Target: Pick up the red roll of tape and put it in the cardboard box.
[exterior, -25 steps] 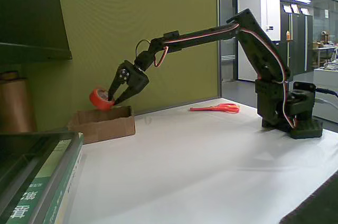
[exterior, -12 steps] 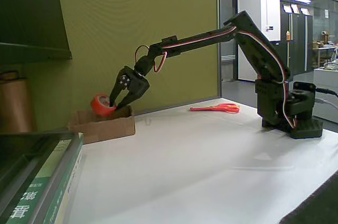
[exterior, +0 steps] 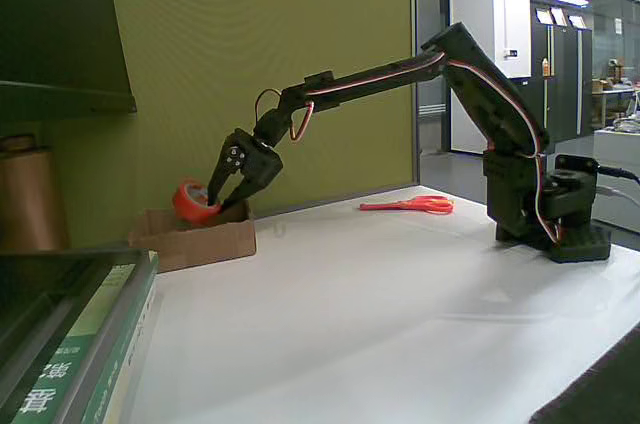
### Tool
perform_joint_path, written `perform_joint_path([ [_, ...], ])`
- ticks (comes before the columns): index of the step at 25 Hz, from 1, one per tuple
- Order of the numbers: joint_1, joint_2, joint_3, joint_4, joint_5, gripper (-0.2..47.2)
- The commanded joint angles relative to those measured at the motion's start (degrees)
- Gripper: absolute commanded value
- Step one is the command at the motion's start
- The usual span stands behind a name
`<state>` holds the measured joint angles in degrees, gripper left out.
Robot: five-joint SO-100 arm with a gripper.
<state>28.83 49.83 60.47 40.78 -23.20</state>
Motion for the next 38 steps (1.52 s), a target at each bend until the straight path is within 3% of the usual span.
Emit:
perform_joint_path([
  [1,0.6,1.4,-2.0,0.8,0.0,0.1],
  [24,0.4,1.1,-2.3,0.4,0.3,0.6],
  [26,0.4,1.1,-2.2,0.4,0.4,9.6],
  [27,0.4,1.1,-2.1,0.4,0.4,5.6],
  [30,0.4,1.2,-2.0,0.4,0.4,11.2],
  [32,0.4,1.4,-1.9,0.4,0.4,18.2],
  [37,0.3,1.9,-1.8,0.4,0.4,21.1],
  [38,0.2,2.1,-1.6,0.4,0.5,25.0],
])
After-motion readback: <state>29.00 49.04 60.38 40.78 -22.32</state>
